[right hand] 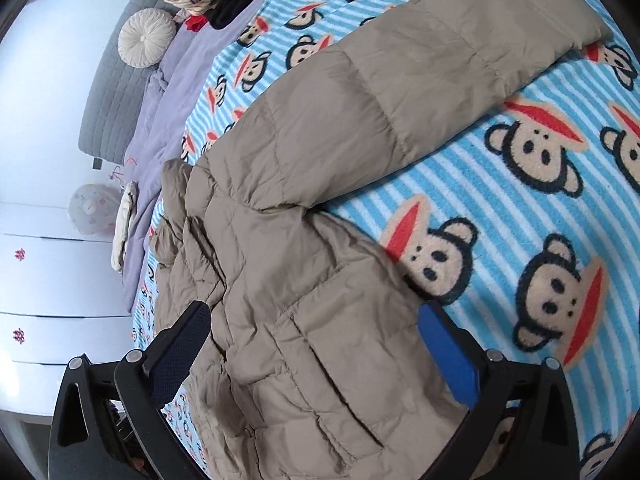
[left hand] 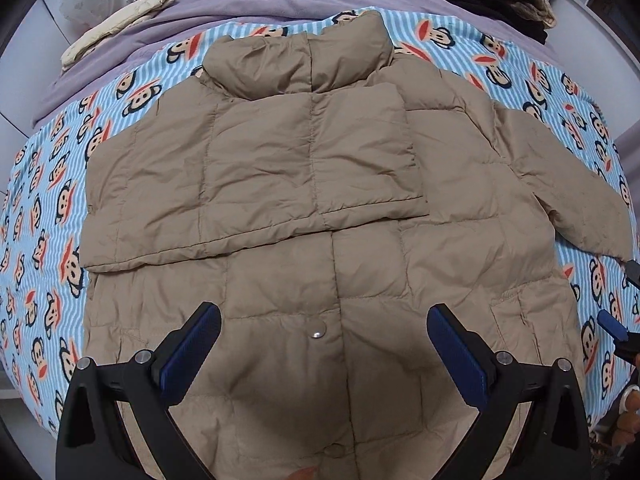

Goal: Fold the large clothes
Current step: 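Move the right tool to the jacket's other side and grasp its edge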

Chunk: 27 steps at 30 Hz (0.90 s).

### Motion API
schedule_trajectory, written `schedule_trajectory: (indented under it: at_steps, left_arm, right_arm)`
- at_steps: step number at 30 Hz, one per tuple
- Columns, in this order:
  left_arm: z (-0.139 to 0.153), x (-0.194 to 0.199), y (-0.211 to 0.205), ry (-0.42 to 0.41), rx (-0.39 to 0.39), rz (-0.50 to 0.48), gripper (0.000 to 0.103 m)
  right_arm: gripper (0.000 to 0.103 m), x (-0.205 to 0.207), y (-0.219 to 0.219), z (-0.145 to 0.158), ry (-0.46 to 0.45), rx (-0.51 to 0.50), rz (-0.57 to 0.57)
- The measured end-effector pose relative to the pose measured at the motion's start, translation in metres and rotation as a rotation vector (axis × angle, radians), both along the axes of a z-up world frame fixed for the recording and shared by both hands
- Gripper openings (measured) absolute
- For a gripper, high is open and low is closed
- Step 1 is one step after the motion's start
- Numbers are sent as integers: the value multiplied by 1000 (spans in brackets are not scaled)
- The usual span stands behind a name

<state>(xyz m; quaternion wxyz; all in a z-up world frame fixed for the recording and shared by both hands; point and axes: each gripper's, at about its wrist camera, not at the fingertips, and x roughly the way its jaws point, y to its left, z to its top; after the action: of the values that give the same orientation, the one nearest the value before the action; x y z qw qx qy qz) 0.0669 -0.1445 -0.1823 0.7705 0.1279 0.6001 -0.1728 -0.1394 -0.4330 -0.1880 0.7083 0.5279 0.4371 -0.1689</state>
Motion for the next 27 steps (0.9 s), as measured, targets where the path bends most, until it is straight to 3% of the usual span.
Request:
schedule_trajectory:
  at_steps: [6,14,20,27]
  left_arm:
    - [-8,-5,-21,39,-16,-20,103]
    - [-12,-13,-43,54,-5,-29,103]
    - [-10,-15,-50,56,-12,-24,103]
    - [-7,-18,-55,52,-6,-34,103]
  right_arm:
    - [103,-25,-67,-19,16,49,-140]
    - [103,-61,-150,-57,-101,167,-403]
    - [103,-57,-181,-78,-200,242,-524]
    - [100,-47,-196,-84,-277,297,-574]
